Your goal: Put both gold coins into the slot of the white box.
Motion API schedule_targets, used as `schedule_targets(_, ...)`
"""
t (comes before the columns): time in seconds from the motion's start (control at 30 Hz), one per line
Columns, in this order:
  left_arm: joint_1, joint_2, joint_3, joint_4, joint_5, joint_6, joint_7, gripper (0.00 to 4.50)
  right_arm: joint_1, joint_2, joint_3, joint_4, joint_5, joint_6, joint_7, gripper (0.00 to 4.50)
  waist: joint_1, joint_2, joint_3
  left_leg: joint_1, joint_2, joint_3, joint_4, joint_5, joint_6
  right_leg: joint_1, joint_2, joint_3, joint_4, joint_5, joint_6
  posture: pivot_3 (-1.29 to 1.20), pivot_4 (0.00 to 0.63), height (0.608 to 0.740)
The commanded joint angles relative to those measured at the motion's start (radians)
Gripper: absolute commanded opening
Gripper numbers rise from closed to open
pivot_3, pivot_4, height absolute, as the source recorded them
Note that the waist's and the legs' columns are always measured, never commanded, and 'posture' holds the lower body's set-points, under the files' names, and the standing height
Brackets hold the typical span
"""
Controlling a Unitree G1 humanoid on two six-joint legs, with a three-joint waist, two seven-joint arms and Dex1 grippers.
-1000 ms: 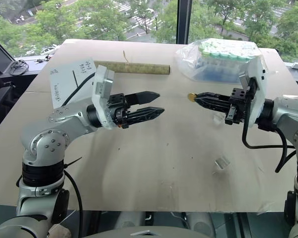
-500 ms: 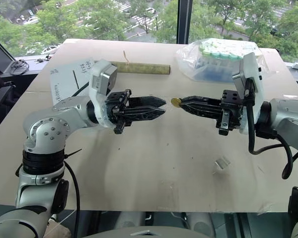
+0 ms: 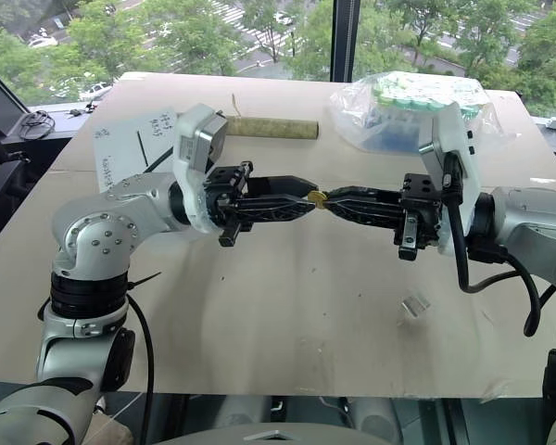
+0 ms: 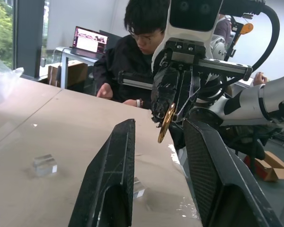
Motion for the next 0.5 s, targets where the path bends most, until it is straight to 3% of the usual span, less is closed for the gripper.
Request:
schedule_targets(0.03,-0.022,0.000,0.008,-0.010,-0.006,-0.017,-0.013,1.56,-0.022,-0.010,-0.002,-0.024,0.014,-0.032,-0.008,0.00,0.000,0.000,0.000,0.000,0.000,0.000,0.000,0.000,0.000,0.000,0.000,0.000,0.000,0.000,0.000,0.00,0.150,0.740)
schedule_targets(0.13,-0.024,0.000,0.008,-0.010,-0.006,-0.016,-0.016,1.56,-0.024,-0.013,0.004,-0.025,0.018,-0.039,-0.014,0.00,0.000,0.000,0.000,0.000,0.000,0.000,0.000,0.000,0.000,0.000,0.000,0.000,0.000,0.000,0.000,0.00,0.150,0.740)
schedule_targets(0.17,-0.027,-0.001,0.008,-0.008,-0.006,-0.015,-0.016,1.18,-0.025,-0.014,0.005,-0.025,0.021,-0.039,-0.016,0.00,0.000,0.000,0.000,0.000,0.000,0.000,0.000,0.000,0.000,0.000,0.000,0.000,0.000,0.000,0.000,0.00,0.150,0.740)
schedule_targets(0.23,-0.028,-0.002,0.009,-0.005,-0.009,-0.012,-0.015,1.02,-0.025,-0.016,0.007,-0.026,0.026,-0.040,-0.020,0.00,0.000,0.000,0.000,0.000,0.000,0.000,0.000,0.000,0.000,0.000,0.000,0.000,0.000,0.000,0.000,0.00,0.150,0.740)
schedule_targets(0.3,-0.028,-0.004,0.010,-0.005,-0.009,-0.011,-0.016,0.14,-0.024,-0.018,0.006,-0.027,0.030,-0.041,-0.024,0.00,0.000,0.000,0.000,0.000,0.000,0.000,0.000,0.000,0.000,0.000,0.000,0.000,0.000,0.000,0.000,0.00,0.150,0.740)
schedule_targets(0.33,-0.030,-0.005,0.012,-0.004,-0.010,-0.010,-0.015,0.02,-0.022,-0.021,0.005,-0.027,0.034,-0.041,-0.026,0.00,0.000,0.000,0.000,0.000,0.000,0.000,0.000,0.000,0.000,0.000,0.000,0.000,0.000,0.000,0.000,0.00,0.150,0.740)
schedule_targets(0.5,-0.030,-0.008,0.016,-0.002,-0.016,-0.008,-0.011,0.02,-0.015,-0.030,0.004,-0.029,0.047,-0.042,-0.031,0.00,0.000,0.000,0.000,0.000,0.000,0.000,0.000,0.000,0.000,0.000,0.000,0.000,0.000,0.000,0.000,0.00,0.150,0.740)
